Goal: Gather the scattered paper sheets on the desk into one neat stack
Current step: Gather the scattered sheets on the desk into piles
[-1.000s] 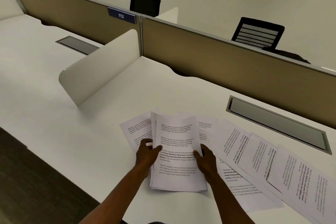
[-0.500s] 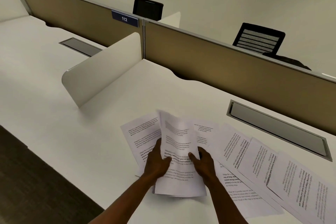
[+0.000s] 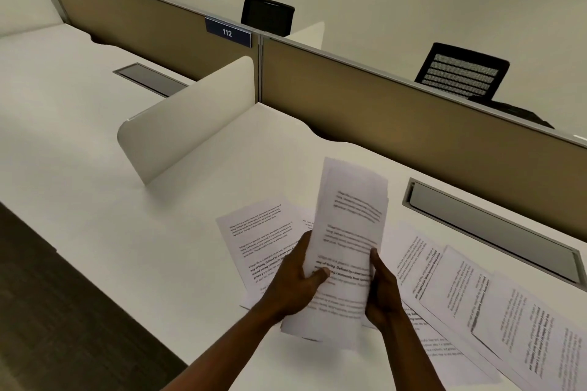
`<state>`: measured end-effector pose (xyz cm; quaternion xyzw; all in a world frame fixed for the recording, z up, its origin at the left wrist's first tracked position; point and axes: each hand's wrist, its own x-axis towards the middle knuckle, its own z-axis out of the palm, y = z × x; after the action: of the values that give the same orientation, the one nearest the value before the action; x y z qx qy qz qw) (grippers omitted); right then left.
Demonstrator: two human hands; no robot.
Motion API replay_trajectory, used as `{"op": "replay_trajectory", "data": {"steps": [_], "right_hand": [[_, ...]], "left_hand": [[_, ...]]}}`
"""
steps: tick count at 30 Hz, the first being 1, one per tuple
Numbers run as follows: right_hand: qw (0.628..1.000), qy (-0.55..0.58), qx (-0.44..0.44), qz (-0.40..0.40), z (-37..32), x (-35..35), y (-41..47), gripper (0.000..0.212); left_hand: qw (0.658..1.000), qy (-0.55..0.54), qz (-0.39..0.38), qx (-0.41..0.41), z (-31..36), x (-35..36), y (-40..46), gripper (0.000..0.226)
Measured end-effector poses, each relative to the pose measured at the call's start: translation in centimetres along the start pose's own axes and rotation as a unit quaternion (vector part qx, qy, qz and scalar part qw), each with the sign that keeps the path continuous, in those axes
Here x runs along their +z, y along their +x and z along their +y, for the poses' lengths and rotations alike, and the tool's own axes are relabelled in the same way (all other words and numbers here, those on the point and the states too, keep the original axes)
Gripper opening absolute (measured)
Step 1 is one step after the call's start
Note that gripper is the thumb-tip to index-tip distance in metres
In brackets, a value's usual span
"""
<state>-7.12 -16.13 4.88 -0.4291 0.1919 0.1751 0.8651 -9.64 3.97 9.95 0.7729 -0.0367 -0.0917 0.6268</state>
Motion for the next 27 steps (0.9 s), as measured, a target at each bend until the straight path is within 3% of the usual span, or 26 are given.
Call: {"op": "replay_trajectory", "data": {"steps": [4, 9, 12, 17, 27], "right_hand": [[0.986, -0.118, -0.102, 0.061, 0.0, -1.0, 1.3, 0.04], [0.926, -0.363, -0.095, 0.04, -0.2, 0.2, 2.4, 0.052], [0.87, -0.479, -0.111, 0.034, 0.4, 1.4, 3.3, 0.047], [0.777, -0.607, -0.157, 0.051, 1.3, 4.2, 4.9, 0.041], [0.624, -0.774, -0.101, 0.044, 3.9, 4.9, 7.6, 0.063]], "left_hand": [[0.993, -0.026, 0.092, -0.074, -1.9, -1.0, 0.0, 0.061], [0.976, -0.018, 0.133, -0.17, -5.5, -2.0, 0.3, 0.054], [0.964, 0.033, 0.161, -0.208, -7.3, -2.1, 0.4, 0.046], [0.932, 0.132, 0.204, -0.268, -8.1, -2.8, 0.6, 0.057], [0.936, 0.002, 0.251, -0.248, -9.1, -4.2, 1.4, 0.042]]}}
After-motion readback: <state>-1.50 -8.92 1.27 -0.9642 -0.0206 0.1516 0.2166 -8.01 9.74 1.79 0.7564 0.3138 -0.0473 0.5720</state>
